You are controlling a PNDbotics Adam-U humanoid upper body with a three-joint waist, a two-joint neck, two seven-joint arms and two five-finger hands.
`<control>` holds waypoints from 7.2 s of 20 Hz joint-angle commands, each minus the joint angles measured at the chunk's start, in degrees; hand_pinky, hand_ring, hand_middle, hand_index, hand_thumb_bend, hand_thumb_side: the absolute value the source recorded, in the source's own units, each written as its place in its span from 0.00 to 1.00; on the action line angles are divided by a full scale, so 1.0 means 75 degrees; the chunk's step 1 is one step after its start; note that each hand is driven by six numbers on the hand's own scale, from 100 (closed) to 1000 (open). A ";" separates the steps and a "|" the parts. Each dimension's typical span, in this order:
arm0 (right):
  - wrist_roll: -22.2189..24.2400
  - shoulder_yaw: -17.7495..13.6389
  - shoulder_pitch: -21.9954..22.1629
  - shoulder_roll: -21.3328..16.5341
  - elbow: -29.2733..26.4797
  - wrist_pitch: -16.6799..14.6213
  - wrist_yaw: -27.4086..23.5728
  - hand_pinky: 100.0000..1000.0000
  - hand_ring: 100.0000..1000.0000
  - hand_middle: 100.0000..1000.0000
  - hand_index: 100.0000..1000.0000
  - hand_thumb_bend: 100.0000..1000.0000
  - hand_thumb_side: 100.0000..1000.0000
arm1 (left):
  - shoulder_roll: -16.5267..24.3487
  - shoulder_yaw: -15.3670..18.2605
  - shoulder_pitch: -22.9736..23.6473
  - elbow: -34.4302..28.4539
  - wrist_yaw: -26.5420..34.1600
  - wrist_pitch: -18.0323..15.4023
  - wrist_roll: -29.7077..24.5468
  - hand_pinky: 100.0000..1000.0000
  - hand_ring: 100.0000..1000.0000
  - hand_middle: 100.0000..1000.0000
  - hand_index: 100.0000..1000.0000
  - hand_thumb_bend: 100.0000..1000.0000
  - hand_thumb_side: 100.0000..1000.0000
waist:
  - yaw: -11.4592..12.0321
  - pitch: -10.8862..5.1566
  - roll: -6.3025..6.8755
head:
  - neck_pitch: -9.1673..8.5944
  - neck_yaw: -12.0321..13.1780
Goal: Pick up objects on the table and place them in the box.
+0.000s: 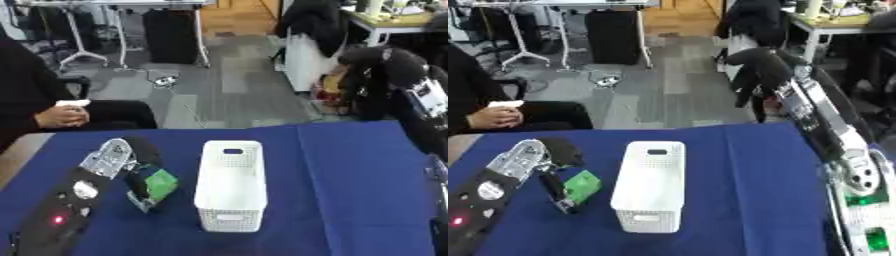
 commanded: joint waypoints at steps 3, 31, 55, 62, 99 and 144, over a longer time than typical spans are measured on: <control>-0.0001 -0.0014 -0.0113 -0.0034 -0.0112 0.0005 -0.0025 0.13 0.38 0.46 0.74 0.25 1.00 | 0.0048 0.0059 -0.0252 0.0377 -0.0650 0.0114 0.0286 1.00 1.00 1.00 1.00 0.66 1.00 | -0.0023 -0.0079 0.0005 | 0.0044 0.0106; 0.0052 -0.0004 -0.0122 -0.0017 -0.0112 0.0043 0.0024 0.13 0.38 0.46 0.74 0.25 1.00 | -0.0185 0.0442 -0.0450 0.1242 -0.0920 0.0334 0.0388 1.00 1.00 1.00 0.99 0.45 1.00 | -0.0046 -0.0069 -0.0002 | -0.0169 -0.0049; 0.0076 -0.0013 -0.0113 -0.0040 -0.0112 0.0072 -0.0010 0.13 0.38 0.46 0.74 0.24 1.00 | -0.0225 0.0544 -0.0421 0.1440 0.0330 0.0321 -0.0114 0.33 0.29 0.34 0.30 0.00 0.84 | -0.0030 -0.0068 -0.0013 | 0.0015 0.0032; 0.0077 -0.0016 -0.0105 -0.0052 -0.0112 0.0076 -0.0004 0.12 0.38 0.46 0.74 0.24 1.00 | -0.0096 0.0491 -0.0436 0.0999 0.0779 -0.0022 -0.0235 0.07 0.03 0.11 0.14 0.00 0.81 | -0.0022 -0.0074 -0.0012 | 0.0038 0.0053; 0.0104 -0.0020 -0.0074 -0.0083 -0.0112 0.0120 0.0055 0.12 0.38 0.46 0.74 0.24 1.00 | 0.0624 0.0871 -0.0847 -0.0936 0.4279 -0.0095 -0.0357 0.00 0.00 0.00 0.10 0.00 0.62 | 0.0005 -0.0099 -0.0009 | 0.0055 -0.0045; 0.0131 -0.0034 -0.0160 -0.0078 -0.0112 0.0114 0.0076 0.12 0.38 0.46 0.74 0.24 1.00 | 0.0856 0.0943 0.0303 -0.1968 0.6925 -0.0906 0.2438 0.84 0.79 0.85 0.85 0.00 0.88 | 0.0005 0.0019 -0.0002 | 0.0144 -0.0374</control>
